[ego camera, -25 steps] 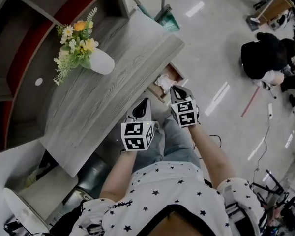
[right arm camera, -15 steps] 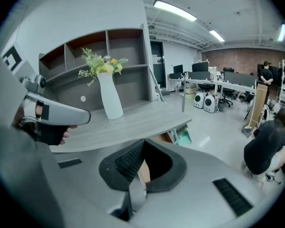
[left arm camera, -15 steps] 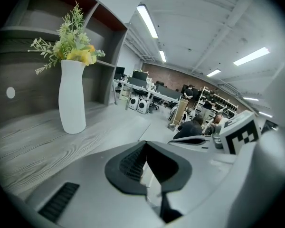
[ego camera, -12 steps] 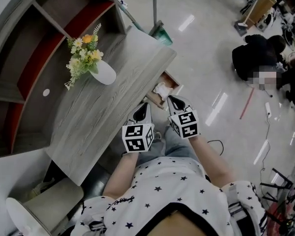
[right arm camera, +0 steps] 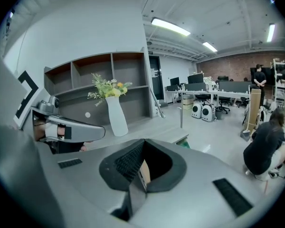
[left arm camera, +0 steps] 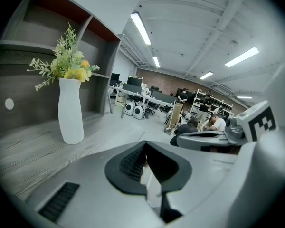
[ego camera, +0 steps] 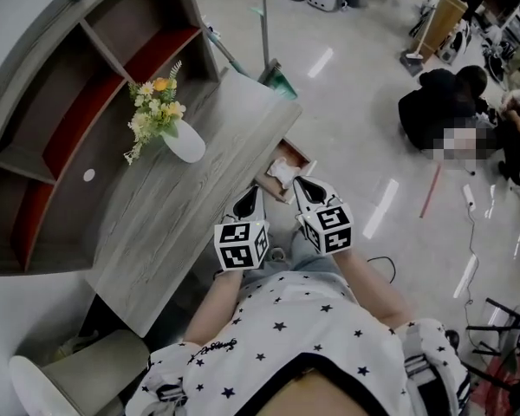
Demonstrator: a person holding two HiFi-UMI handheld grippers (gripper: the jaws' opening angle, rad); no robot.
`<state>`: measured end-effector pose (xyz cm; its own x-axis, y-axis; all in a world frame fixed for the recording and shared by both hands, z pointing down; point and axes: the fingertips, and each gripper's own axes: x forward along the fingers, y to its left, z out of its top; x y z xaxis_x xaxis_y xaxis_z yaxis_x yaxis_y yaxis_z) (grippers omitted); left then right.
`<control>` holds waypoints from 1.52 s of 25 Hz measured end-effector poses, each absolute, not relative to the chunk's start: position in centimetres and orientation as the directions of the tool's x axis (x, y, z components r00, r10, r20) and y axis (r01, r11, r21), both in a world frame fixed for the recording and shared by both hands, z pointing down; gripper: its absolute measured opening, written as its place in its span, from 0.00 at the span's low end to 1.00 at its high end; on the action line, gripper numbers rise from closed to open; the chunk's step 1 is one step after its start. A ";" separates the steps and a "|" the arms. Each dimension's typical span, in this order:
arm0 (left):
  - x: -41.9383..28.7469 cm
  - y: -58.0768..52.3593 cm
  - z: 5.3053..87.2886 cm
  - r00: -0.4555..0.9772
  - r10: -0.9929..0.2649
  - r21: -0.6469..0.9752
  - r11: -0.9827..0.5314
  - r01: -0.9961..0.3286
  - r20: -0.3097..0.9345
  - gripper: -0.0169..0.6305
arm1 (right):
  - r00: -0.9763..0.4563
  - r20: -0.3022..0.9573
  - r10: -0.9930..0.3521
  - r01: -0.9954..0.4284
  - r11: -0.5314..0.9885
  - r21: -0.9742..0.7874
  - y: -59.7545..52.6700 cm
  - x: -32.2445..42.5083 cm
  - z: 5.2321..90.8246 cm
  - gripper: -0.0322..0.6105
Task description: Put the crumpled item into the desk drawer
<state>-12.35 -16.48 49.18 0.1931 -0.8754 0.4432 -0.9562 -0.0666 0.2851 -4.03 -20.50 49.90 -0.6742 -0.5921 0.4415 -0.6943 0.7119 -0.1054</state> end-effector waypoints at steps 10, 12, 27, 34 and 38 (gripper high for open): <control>-12.2 -15.6 47.0 0.195 -0.893 0.263 -0.090 -0.961 0.405 0.05 | -0.687 0.374 -0.622 -0.703 0.700 -0.127 -19.4 -3.3 46.7 0.04; -12.2 -15.4 46.8 0.195 -0.896 0.262 -0.093 -0.961 0.398 0.05 | -0.691 0.363 -0.625 -0.701 0.701 -0.127 -19.2 -3.4 46.3 0.04; -12.2 -15.1 46.2 0.191 -0.902 0.267 -0.089 -0.960 0.386 0.05 | -0.707 0.329 -0.626 -0.691 0.711 -0.132 -18.5 -3.8 45.2 0.04; -12.2 -15.1 46.2 0.190 -0.901 0.268 -0.086 -0.960 0.389 0.05 | -0.717 0.323 -0.618 -0.682 0.717 -0.142 -18.4 -4.1 45.0 0.04; -12.2 -15.0 46.4 0.193 -0.899 0.268 -0.088 -0.959 0.393 0.05 | -0.720 0.321 -0.615 -0.679 0.720 -0.143 -18.4 -4.3 45.1 0.04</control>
